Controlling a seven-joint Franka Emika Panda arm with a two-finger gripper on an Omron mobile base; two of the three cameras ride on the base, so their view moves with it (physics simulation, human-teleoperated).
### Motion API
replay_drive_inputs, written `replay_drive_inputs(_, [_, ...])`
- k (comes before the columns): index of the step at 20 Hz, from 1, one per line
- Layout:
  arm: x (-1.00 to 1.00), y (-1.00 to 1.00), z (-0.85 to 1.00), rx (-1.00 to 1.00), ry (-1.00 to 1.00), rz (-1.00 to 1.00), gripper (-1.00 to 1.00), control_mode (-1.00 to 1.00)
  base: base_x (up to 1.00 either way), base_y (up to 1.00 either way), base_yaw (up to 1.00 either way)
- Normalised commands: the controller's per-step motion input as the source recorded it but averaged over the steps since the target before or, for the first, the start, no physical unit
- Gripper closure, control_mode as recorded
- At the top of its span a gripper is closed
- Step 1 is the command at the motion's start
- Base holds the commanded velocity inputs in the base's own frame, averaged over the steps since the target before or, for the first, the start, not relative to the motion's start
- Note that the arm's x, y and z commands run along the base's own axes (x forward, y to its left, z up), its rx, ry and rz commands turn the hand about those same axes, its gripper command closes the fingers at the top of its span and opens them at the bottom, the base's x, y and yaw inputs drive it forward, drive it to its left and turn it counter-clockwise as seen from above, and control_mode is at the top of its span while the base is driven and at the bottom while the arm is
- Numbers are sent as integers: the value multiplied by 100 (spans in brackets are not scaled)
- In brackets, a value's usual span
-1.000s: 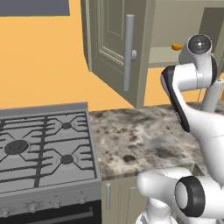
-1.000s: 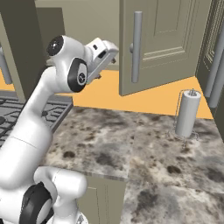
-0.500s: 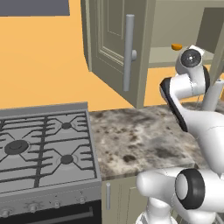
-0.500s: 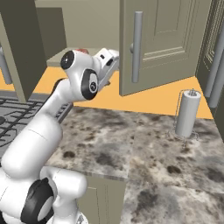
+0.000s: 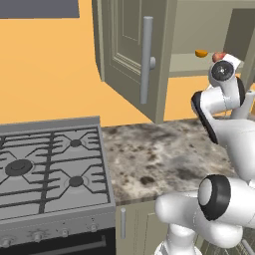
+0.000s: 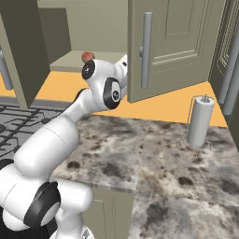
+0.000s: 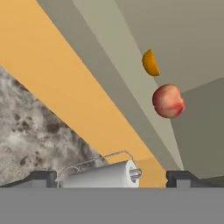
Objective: Open the cabinet. Pick the peach and peach from the cabinet and place them into the bowl. Then close the cabinet.
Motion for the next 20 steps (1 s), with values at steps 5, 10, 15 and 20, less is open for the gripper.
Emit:
replay_drive_inputs(5, [9, -44, 0, -8, 0, -19, -100, -100, 0, 0, 0])
replay_drive_inputs(10, [0, -61, 0, -7, 0, -26, -100, -100, 0, 0, 0])
replay_drive_inputs(15, [-5, -65, 0, -6, 0, -25, -100, -100, 0, 0, 0])
replay_drive_inputs(20, [-4, -69, 0, -2, 0, -23, -100, -100, 0, 0, 0])
